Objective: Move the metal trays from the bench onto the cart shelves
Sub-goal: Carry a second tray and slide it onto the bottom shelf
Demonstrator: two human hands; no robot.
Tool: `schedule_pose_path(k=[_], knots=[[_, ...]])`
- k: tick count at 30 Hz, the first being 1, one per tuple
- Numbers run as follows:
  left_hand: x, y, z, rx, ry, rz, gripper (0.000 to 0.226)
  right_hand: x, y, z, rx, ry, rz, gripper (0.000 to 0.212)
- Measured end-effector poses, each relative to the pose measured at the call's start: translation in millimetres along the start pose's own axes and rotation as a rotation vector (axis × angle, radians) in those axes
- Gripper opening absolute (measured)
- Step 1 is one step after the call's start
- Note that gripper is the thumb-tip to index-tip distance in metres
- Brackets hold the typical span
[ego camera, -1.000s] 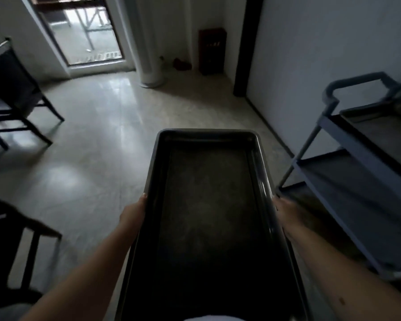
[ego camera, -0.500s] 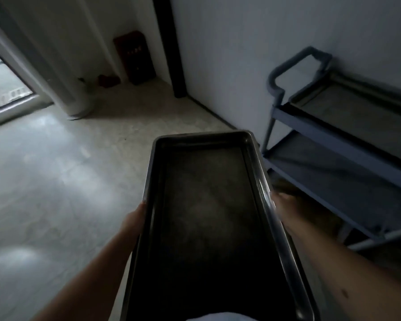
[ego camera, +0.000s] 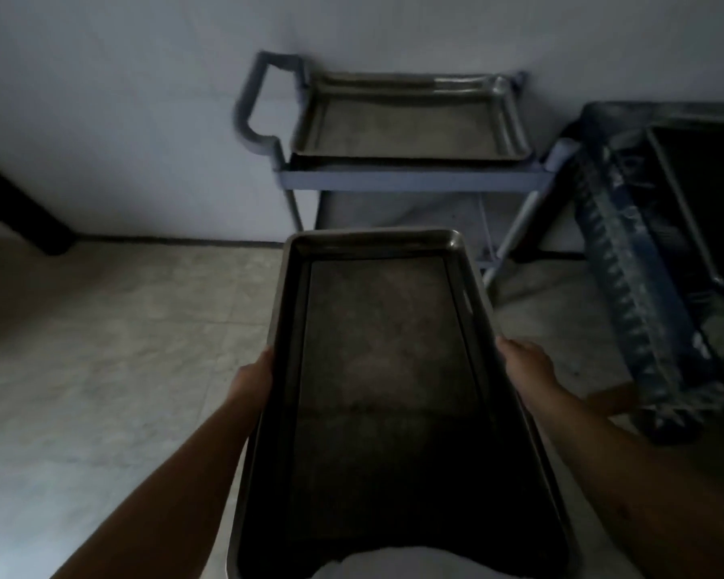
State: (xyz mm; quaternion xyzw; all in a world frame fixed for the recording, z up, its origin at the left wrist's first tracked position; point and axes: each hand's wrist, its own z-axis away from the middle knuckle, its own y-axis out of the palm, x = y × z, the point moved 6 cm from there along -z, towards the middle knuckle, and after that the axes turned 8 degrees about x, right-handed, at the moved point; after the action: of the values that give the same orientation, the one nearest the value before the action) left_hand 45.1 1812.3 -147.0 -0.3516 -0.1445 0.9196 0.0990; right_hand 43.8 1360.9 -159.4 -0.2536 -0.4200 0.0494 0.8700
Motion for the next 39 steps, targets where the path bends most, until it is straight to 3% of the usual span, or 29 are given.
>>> schedule_pose_path(k=[6,11,14,18,26,30,39], knots=[[-19,17,-14,0.201,0.083,-0.068,0.036,-26,-11,10,-0.006,0.066,-0.03,0.047],[-51,37,-36,0.177,0.114,-0.173,0.04,-21,-20,-7,-0.041,0.118,-0.038,0.049],[-64,51,-58,0.15,0.048,-0.183,0.05,-21,-22,-39,-0.041,0.156,-0.07,0.045],[-93,76,-110,0.106,-0.001,-0.139,0.049,-5,-17,-104,0.006,0.19,-0.059,0.033],[-149,141,-287,-0.017,-0.061,-0.045,0.056,39,22,-346,0.031,0.098,0.089,0.047],[-162,165,-380,-0.029,-0.067,0.027,0.056,37,52,-441,0.0,0.065,0.096,0.041],[-172,176,-510,-0.023,0.011,0.11,0.058,34,108,-560,-0.079,-0.023,0.034,0.041]])
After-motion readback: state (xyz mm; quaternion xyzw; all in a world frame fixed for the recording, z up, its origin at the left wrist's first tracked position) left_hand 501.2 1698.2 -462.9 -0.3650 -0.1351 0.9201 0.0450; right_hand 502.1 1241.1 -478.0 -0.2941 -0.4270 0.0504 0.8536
